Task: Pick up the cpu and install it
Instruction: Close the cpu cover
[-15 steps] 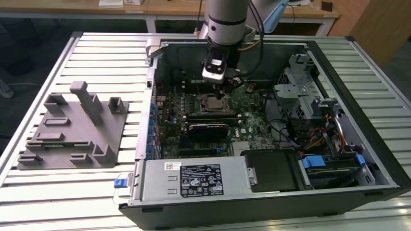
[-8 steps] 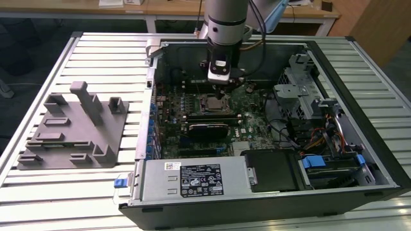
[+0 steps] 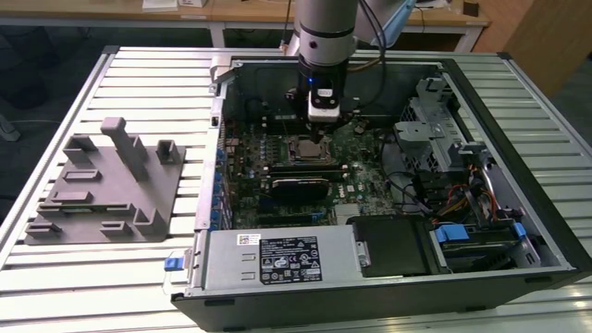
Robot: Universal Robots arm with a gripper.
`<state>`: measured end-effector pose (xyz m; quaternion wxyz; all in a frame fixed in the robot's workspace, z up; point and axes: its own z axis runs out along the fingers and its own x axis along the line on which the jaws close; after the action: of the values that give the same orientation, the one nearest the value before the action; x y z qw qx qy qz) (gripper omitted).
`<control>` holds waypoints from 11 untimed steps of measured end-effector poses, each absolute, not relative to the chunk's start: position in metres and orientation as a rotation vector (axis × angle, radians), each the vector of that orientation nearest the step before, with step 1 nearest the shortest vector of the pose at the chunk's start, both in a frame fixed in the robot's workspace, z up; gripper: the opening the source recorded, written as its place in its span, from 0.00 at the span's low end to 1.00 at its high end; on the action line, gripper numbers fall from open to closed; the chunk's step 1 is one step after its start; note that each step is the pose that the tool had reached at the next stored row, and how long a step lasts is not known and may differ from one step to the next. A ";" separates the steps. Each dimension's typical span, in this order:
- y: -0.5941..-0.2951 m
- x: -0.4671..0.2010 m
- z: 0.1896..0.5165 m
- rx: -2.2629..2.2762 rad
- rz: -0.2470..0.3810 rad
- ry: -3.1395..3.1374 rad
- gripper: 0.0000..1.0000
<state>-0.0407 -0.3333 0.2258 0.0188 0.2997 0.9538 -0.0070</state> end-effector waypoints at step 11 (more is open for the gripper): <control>-0.333 -0.041 0.225 0.631 -0.016 3.038 0.11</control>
<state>-0.0407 -0.3333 0.2245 0.0194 0.2033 0.9789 -0.0051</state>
